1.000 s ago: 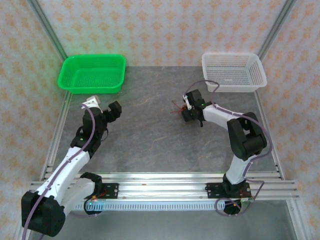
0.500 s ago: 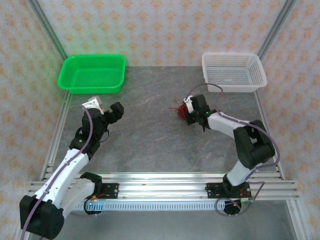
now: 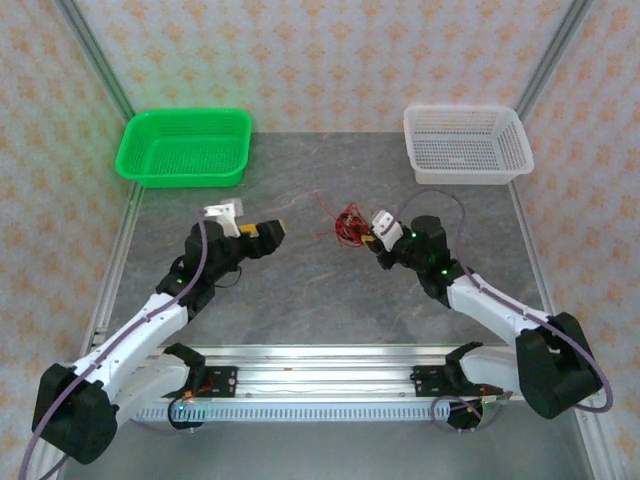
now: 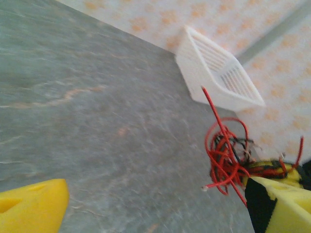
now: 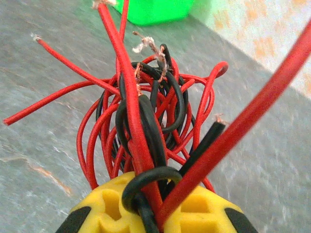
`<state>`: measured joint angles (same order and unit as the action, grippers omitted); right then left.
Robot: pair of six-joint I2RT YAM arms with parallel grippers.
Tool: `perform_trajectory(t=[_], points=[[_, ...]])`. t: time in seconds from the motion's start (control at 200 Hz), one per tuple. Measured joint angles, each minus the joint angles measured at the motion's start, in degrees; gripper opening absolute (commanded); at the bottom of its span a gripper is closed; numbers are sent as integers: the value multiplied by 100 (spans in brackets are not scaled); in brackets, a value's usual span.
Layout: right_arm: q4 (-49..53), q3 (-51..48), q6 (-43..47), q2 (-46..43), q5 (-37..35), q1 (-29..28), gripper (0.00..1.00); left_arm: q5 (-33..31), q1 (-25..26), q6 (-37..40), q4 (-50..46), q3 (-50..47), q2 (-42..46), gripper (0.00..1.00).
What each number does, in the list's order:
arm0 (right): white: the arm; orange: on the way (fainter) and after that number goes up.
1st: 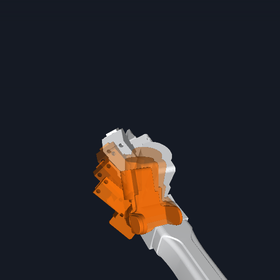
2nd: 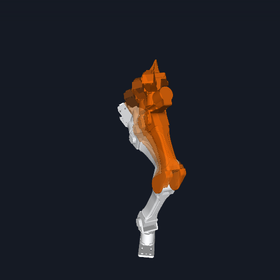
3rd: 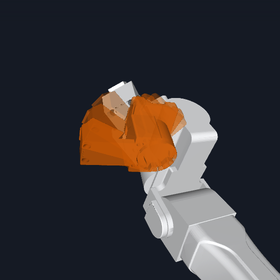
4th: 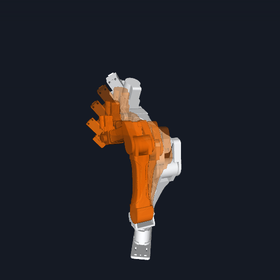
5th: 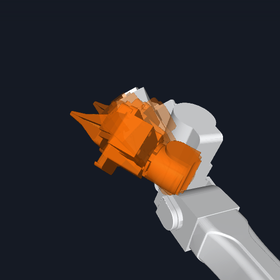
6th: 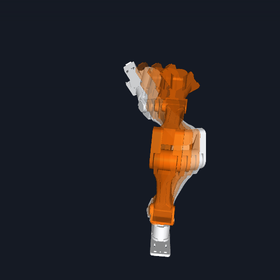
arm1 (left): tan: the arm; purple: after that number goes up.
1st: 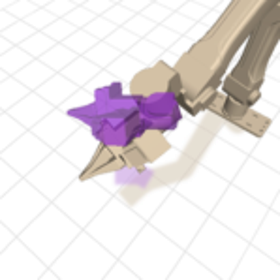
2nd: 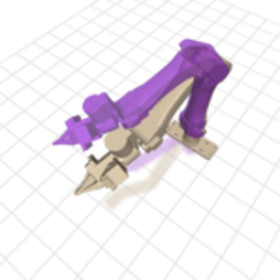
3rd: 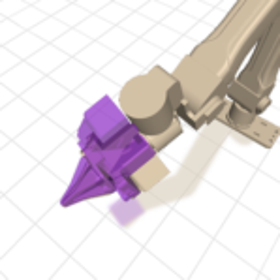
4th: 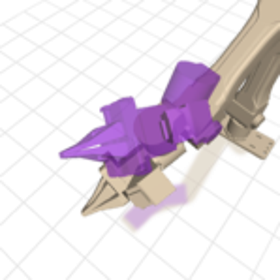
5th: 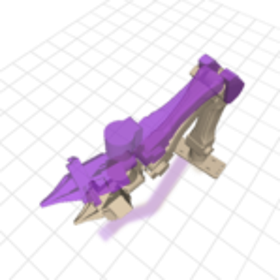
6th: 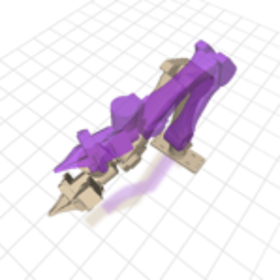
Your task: Untangle the cables
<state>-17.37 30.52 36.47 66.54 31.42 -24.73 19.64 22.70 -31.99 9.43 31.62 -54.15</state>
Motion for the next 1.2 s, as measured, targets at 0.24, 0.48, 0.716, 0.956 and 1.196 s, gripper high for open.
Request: perform_trajectory(t=[0.24,0.48,0.716,0.956,1.196], points=[[164,133,680,-114,734,-256,0,417,828,463,614,7,-387,95],[411,389,970,-109,984,-426,0,590,883,498,1311,105,-1029,95],[520,400,1029,-107,1034,-476,0,809,883,195,2009,223,-1589,94],[514,400,1008,-103,1034,-474,0,1032,922,31,2258,223,-1735,88],[426,400,929,-103,1038,-474,0,1189,957,4,2262,221,-1751,72]])
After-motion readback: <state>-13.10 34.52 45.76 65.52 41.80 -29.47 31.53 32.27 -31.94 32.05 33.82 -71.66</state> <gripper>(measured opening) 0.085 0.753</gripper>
